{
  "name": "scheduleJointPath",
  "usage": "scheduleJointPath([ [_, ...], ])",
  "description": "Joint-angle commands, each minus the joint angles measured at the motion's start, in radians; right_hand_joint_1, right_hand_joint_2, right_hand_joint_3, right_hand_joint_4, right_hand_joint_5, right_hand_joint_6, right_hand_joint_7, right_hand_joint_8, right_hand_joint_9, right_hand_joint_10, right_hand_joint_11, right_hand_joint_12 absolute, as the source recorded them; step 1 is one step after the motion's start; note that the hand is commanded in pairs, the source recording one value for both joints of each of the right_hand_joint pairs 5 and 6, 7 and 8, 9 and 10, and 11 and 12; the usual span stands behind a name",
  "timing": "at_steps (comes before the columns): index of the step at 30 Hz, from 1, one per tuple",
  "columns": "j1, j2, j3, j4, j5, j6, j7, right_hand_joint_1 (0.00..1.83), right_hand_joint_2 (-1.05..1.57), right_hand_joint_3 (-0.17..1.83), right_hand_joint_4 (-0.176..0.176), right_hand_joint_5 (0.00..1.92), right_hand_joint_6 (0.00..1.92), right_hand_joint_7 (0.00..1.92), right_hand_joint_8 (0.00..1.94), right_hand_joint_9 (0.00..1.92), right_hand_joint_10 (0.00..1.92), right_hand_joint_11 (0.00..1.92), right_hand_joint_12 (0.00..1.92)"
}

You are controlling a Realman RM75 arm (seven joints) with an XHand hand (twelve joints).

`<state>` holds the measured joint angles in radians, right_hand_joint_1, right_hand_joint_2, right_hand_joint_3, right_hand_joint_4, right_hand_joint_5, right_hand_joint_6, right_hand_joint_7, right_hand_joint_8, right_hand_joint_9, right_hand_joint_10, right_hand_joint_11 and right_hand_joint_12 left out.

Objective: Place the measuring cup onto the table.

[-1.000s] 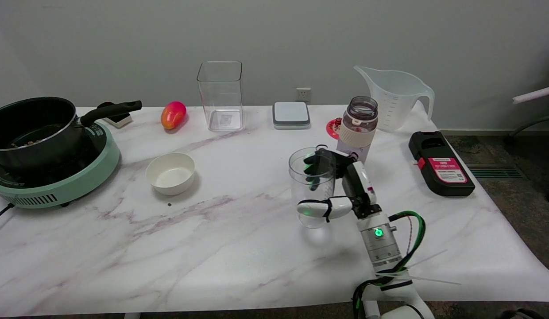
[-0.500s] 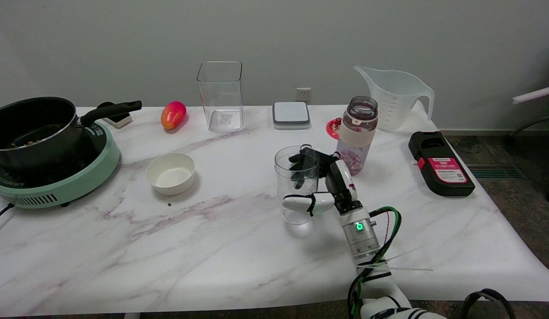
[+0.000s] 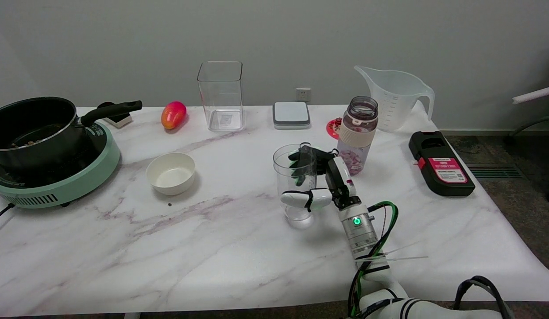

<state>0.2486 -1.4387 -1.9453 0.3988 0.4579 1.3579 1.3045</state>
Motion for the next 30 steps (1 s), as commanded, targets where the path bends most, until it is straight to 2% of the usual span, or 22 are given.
scheduleJointPath([
  [1,0.002,-0.012,0.002,-0.072,0.016,0.018,-0.125,1.20,1.46,0.33,0.000,1.67,1.67,1.68,1.68,1.62,1.62,1.44,1.44],
  [6,-0.002,-0.013,0.005,-0.072,0.019,0.017,-0.120,1.21,1.41,0.38,0.000,1.64,1.64,1.67,1.67,1.60,1.60,1.42,1.42],
  [9,-0.004,-0.013,0.004,-0.073,0.030,0.017,-0.119,1.26,1.22,0.56,0.000,1.51,1.51,1.62,1.62,1.56,1.56,1.38,1.38],
  [11,-0.005,-0.012,0.004,-0.068,0.042,0.018,-0.112,1.29,0.87,0.84,0.000,1.28,1.28,1.53,1.53,1.48,1.48,1.31,1.31],
  [12,-0.007,-0.011,0.004,-0.065,0.048,0.018,-0.105,1.29,0.82,0.86,0.000,1.26,1.26,1.52,1.52,1.47,1.47,1.30,1.30],
  [13,-0.007,-0.010,0.004,-0.064,0.053,0.017,-0.094,1.29,0.50,0.95,0.000,1.11,1.11,1.46,1.46,1.40,1.40,1.25,1.25],
  [17,-0.005,-0.008,0.004,-0.063,0.054,0.015,-0.080,1.29,0.08,0.92,0.000,0.79,0.79,1.28,1.28,1.19,1.19,1.16,1.16],
  [19,-0.005,-0.007,0.004,-0.063,0.054,0.017,-0.078,1.29,-0.19,1.06,0.000,0.69,0.69,1.10,1.10,0.86,0.86,0.98,0.98],
  [20,-0.005,-0.007,0.004,-0.062,0.054,0.018,-0.073,1.29,-0.30,1.12,0.000,0.67,0.67,1.04,1.04,0.76,0.76,0.88,0.88],
  [25,-0.008,-0.005,0.002,-0.055,0.054,0.018,-0.070,1.26,-0.55,1.07,0.000,0.56,0.56,0.87,0.87,0.64,0.64,0.71,0.71],
  [30,-0.014,0.000,0.003,-0.046,0.054,0.019,-0.069,1.23,-0.72,0.95,0.000,0.44,0.44,0.71,0.71,0.58,0.58,0.67,0.67],
])
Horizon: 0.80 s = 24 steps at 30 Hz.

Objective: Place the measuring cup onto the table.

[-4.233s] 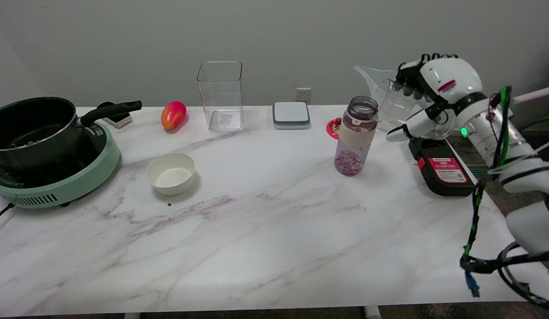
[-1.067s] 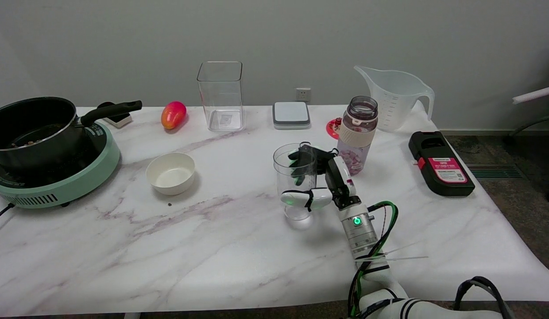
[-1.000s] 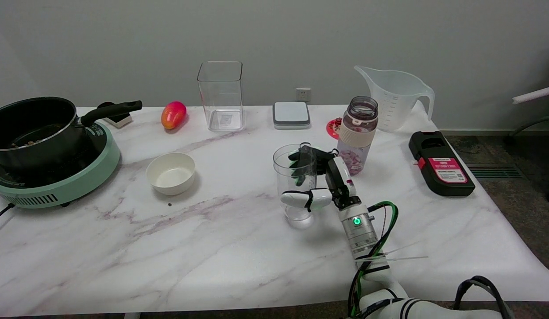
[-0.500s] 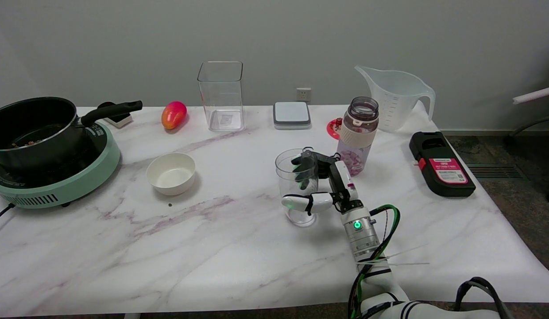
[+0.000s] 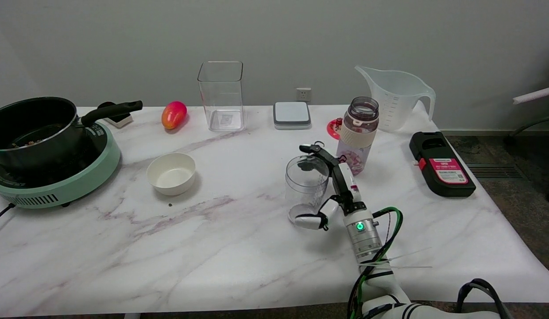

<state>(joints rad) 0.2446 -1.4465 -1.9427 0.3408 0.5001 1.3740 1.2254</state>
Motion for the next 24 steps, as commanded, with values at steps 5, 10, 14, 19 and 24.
scheduleJointPath([
  [5,-0.031,0.042,0.001,0.065,0.010,-0.011,0.033,1.22,-0.79,0.88,0.000,0.30,0.30,0.62,0.62,0.56,0.56,0.63,0.63],
  [10,-0.092,0.126,-0.002,0.183,0.009,-0.089,0.141,1.23,-0.83,0.86,0.000,0.14,0.14,0.50,0.50,0.49,0.49,0.56,0.56],
  [14,-0.164,0.205,0.004,0.321,0.032,-0.171,0.139,1.23,-0.84,0.86,0.000,0.08,0.08,0.44,0.44,0.43,0.43,0.52,0.52],
  [19,-0.231,0.244,0.004,0.396,0.083,-0.195,0.137,1.22,-0.81,0.87,0.000,0.06,0.06,0.56,0.56,0.46,0.46,0.51,0.51],
  [24,-0.255,0.238,0.004,0.398,0.117,-0.172,0.147,1.22,-0.72,0.88,0.000,0.46,0.46,0.89,0.89,0.64,0.64,0.55,0.55],
])
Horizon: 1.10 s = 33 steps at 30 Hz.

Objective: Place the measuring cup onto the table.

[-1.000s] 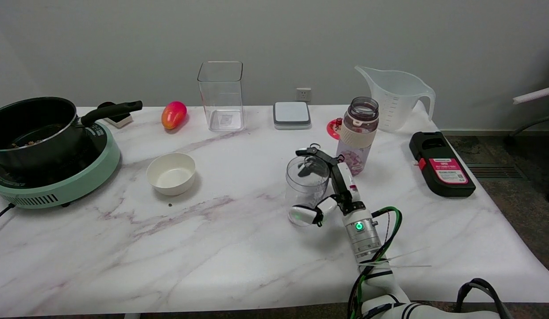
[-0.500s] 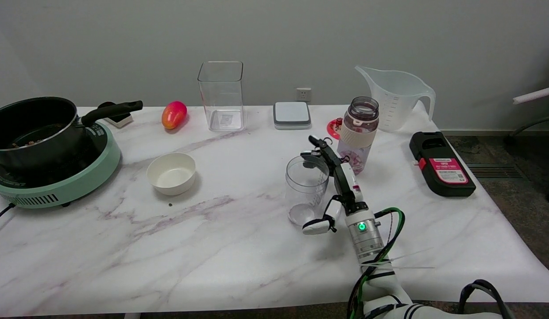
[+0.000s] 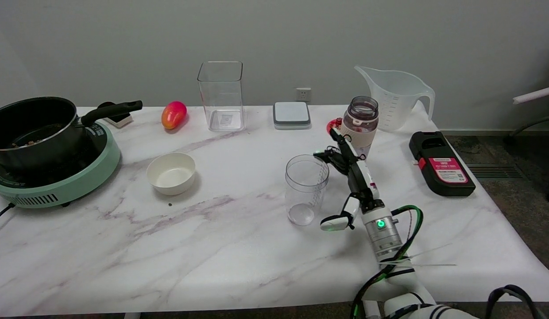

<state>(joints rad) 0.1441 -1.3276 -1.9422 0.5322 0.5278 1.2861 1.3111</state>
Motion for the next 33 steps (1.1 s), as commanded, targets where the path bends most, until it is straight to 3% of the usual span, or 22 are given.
scheduleJointPath([
  [1,-0.158,0.119,0.003,0.208,0.092,-0.081,0.062,1.22,-0.72,0.89,0.000,0.53,0.53,0.92,0.92,0.66,0.66,0.56,0.56],
  [7,-0.166,0.127,0.003,0.207,0.104,-0.074,0.095,1.20,-0.72,0.97,0.000,0.79,0.79,0.98,0.98,0.70,0.70,0.61,0.61],
  [16,-0.192,0.182,0.005,0.165,0.207,-0.050,0.110,1.20,-0.69,0.96,0.000,0.83,0.83,1.01,1.01,0.73,0.73,0.65,0.65],
  [21,-0.256,0.250,0.015,0.177,0.282,0.015,0.250,1.23,-0.64,0.90,0.000,0.81,0.81,1.03,1.03,0.77,0.77,0.71,0.71],
  [27,-0.491,0.332,0.267,0.466,0.356,0.099,0.224,1.25,-0.19,1.02,0.000,1.01,1.01,1.31,1.31,0.93,0.93,0.98,0.98],
  [33,-0.581,0.324,0.602,0.609,0.401,-0.010,0.117,1.26,-0.17,1.04,0.000,1.00,1.00,1.33,1.33,0.96,0.96,1.08,1.08],
])
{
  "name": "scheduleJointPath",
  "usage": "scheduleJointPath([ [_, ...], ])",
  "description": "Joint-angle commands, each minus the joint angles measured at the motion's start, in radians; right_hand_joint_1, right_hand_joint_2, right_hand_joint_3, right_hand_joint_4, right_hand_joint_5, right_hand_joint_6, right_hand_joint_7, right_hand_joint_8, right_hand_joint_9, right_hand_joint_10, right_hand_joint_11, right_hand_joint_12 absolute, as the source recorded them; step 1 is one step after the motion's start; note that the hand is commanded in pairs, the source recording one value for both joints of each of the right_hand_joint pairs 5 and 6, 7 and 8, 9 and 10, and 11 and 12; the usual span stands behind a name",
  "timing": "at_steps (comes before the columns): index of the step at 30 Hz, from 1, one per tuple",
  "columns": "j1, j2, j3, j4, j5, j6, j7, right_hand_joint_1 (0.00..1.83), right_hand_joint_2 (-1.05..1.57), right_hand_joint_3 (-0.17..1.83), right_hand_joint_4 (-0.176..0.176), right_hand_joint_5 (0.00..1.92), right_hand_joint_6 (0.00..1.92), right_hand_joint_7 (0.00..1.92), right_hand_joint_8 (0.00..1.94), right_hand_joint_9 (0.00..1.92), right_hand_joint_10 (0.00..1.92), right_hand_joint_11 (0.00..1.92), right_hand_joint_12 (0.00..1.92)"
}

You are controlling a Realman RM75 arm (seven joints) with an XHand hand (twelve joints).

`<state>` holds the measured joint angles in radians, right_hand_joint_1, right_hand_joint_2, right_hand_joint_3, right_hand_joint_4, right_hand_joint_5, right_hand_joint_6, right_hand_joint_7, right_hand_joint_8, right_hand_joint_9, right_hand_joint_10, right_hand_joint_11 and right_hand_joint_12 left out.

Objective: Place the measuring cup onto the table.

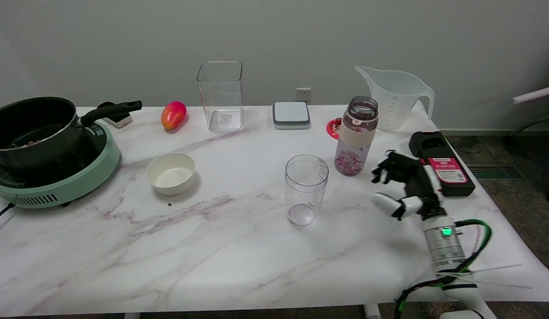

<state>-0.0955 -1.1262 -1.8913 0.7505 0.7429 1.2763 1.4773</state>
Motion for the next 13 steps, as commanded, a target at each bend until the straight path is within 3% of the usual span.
scheduleJointPath([
  [1,-0.325,0.130,0.567,0.387,0.194,-0.027,-0.059,1.24,-0.17,1.05,0.000,0.98,0.98,1.33,1.33,0.96,0.96,1.08,1.08],
  [5,-0.225,0.183,0.540,0.337,0.261,-0.096,-0.055,1.23,-0.14,1.06,0.000,0.90,0.90,1.27,1.27,0.91,0.91,1.05,1.05],
  [13,-0.072,0.246,0.420,0.216,0.410,-0.131,-0.041,1.20,0.02,0.96,0.000,0.84,0.84,1.26,1.26,1.07,1.07,1.02,1.02],
])
